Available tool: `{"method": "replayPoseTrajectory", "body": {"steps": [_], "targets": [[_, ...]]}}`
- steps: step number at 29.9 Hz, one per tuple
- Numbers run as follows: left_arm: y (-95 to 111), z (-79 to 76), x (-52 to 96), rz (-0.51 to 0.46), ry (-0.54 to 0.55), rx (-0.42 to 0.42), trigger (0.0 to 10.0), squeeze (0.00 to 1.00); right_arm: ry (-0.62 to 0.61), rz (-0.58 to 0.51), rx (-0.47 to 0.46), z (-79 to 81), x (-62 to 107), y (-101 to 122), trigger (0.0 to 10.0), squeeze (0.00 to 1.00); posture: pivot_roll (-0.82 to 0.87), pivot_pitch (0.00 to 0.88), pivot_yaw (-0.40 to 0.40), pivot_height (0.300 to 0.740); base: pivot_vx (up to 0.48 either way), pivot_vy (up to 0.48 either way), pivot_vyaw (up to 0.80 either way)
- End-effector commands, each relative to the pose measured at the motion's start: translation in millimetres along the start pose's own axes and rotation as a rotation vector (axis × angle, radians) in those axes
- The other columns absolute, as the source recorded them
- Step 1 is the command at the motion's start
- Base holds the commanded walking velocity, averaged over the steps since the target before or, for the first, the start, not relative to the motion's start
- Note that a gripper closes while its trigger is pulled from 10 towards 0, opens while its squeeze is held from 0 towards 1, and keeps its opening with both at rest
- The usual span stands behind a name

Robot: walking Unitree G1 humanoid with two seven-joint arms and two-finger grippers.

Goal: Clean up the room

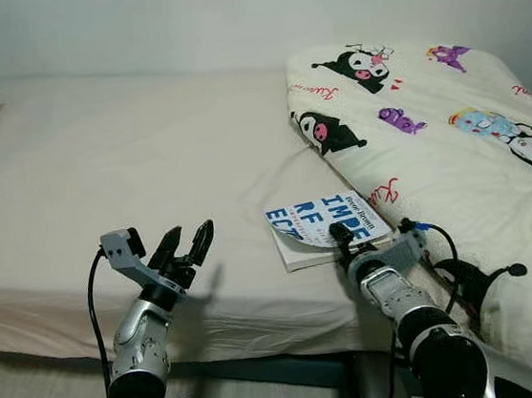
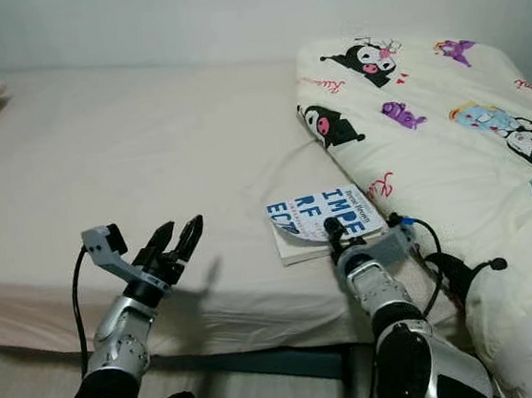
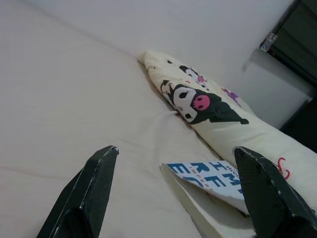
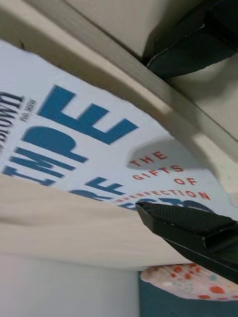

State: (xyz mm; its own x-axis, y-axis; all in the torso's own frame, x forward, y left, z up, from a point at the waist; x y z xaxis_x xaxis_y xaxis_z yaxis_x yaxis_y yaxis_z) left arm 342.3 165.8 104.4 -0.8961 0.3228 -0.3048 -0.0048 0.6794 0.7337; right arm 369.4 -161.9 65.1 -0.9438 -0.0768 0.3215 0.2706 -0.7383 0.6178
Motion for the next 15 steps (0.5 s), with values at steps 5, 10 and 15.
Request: {"method": "replayPoseTrajectory", "body": {"steps": [5, 10, 15], "targets": [[2, 4.3, 4.5, 0.004, 0.022, -0.002, 10.0, 0.00, -0.045, 0.032, 0.029, 1.8, -1.4, -6, 0.0, 0.00, 0.07, 0.158, 0.032, 0.320, 0.000, 0.000, 0.00], [5, 3.5, 1.6, -0.013, 0.021, 0.016, 10.0, 0.00, -0.033, 0.003, 0.016, 2.0, -1.6, 1, 0.0, 0.00, 0.07, 0.158, 0.033, 0.320, 0.000, 0.000, 0.00], [21, 0.3, -9.6, -0.080, 0.003, 0.073, 10.0, 0.00, 0.079, -0.049, 0.068, 14.3, -3.8, 18, 0.0, 0.00, 0.06, 0.149, 0.028, 0.320, 0.000, 0.000, 0.00]]}}
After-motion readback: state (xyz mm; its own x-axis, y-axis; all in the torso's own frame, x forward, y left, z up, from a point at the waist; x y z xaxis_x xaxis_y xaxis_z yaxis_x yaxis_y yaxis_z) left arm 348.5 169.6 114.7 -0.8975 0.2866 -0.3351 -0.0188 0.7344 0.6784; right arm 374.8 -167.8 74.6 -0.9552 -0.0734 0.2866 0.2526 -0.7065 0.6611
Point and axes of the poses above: a point about 5 cm out from each wrist's last joint towards the gripper, its own x axis pointing back from the gripper into the wrist, its own y axis along the axis of the wrist's last joint, z = x × y, the point moved 1 cm from there along -x, pointing out of the wrist towards the gripper, and after that the axes turned 15 degrees about x, right-handed, at the moved point
